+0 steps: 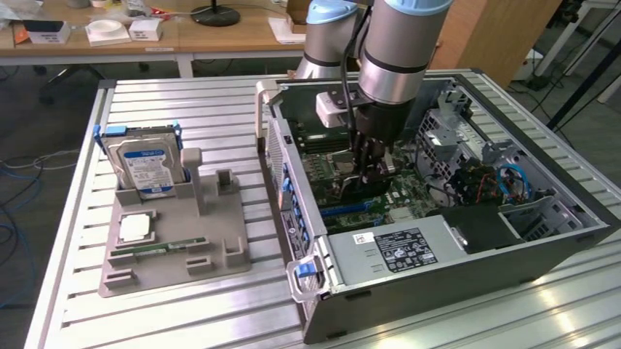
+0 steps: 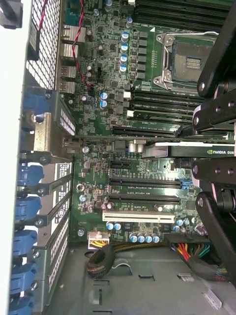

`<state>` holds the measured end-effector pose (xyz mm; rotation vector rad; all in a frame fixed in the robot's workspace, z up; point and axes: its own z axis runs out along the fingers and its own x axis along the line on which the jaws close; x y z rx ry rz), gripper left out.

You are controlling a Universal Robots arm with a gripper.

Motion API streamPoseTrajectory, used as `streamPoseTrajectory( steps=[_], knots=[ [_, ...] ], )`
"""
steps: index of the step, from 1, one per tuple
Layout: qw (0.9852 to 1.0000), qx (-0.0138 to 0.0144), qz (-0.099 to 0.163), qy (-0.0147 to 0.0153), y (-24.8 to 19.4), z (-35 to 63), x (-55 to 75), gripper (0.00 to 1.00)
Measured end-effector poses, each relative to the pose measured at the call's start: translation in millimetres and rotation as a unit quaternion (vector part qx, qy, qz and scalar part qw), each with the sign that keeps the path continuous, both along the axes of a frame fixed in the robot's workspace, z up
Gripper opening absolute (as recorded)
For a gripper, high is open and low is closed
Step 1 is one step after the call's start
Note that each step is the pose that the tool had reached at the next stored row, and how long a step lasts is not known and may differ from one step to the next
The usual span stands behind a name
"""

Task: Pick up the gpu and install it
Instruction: 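Insert the gpu into the slot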

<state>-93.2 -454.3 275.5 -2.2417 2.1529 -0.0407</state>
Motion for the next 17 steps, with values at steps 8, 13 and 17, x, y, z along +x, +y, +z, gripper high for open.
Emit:
streamPoseTrajectory(
  steps=[8,13,17],
  knots=[
    [1.0000,-0.0001,-0.001,-0.0004,0.0,-4.8,-0.3,0.26],
    [1.0000,-0.0002,-0.002,-0.0006,0.0,-8.2,-0.6,0.26],
    [1.0000,-0.0004,-0.004,-0.0005,0.0,-8.9,-0.7,0.26]
  ],
)
